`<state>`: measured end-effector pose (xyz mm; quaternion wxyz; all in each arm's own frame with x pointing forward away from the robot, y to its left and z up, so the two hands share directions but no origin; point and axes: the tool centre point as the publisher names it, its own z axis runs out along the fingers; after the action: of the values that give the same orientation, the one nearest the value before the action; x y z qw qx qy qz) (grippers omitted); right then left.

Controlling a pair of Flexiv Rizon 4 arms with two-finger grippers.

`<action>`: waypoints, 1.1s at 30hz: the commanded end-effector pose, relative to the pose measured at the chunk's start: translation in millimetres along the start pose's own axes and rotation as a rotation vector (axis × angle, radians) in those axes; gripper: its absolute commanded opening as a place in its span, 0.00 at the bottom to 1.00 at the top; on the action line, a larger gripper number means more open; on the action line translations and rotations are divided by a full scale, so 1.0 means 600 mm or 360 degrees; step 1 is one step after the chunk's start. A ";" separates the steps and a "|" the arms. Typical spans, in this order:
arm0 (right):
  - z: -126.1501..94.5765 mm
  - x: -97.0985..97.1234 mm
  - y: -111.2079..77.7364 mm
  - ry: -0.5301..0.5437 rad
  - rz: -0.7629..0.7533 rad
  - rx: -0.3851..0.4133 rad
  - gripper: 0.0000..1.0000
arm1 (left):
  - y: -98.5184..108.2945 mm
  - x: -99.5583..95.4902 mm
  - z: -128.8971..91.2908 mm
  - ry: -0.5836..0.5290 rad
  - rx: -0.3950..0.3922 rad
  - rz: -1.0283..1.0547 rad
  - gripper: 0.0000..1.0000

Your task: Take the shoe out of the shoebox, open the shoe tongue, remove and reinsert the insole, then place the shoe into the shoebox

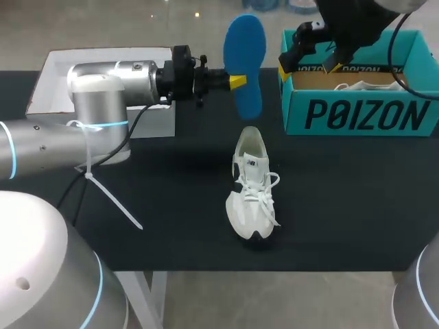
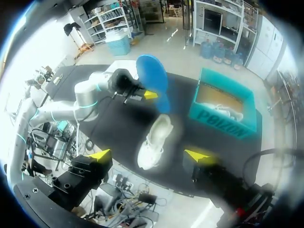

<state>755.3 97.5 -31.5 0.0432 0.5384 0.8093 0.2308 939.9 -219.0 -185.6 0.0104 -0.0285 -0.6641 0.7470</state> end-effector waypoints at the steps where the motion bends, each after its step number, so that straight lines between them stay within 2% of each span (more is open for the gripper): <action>1: 0.002 0.001 0.004 -0.0003 0.0001 0.0006 1.00 | 0.017 -0.011 0.002 -0.0011 0.0315 -0.1015 0.00; 6: 0.002 0.001 0.004 -0.0003 0.0001 0.0006 1.00 | 0.023 -0.014 0.002 -0.0015 0.0252 -0.1160 0.00; 15: 0.002 0.001 0.004 -0.0003 0.0001 0.0006 1.00 | 0.028 -0.023 -0.008 -0.0069 0.0283 -0.1413 0.00; 18: 0.002 0.001 0.004 -0.0003 0.0001 0.0006 1.00 | 0.024 -0.026 -0.012 -0.0080 0.0260 -0.1408 0.00; 19: 0.002 0.001 0.004 -0.0003 0.0001 0.0006 1.00 | 0.022 -0.027 -0.013 -0.0086 0.0207 -0.1374 0.00; 20: 0.002 0.001 0.004 -0.0003 0.0001 0.0006 1.00 | 0.022 -0.027 -0.013 -0.0084 0.0206 -0.1377 0.00; 21: 0.002 0.001 0.004 -0.0003 0.0001 0.0006 1.00 | 0.019 -0.028 -0.014 -0.0106 0.0133 -0.1270 0.00; 33: 0.002 0.001 0.004 -0.0003 0.0001 0.0006 1.00 | 0.019 -0.028 -0.014 -0.0106 0.0133 -0.1270 0.00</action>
<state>755.4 97.9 -31.5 0.0436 0.5385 0.8093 0.2304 959.7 -213.7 -198.4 0.2817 0.2533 -0.5917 0.7116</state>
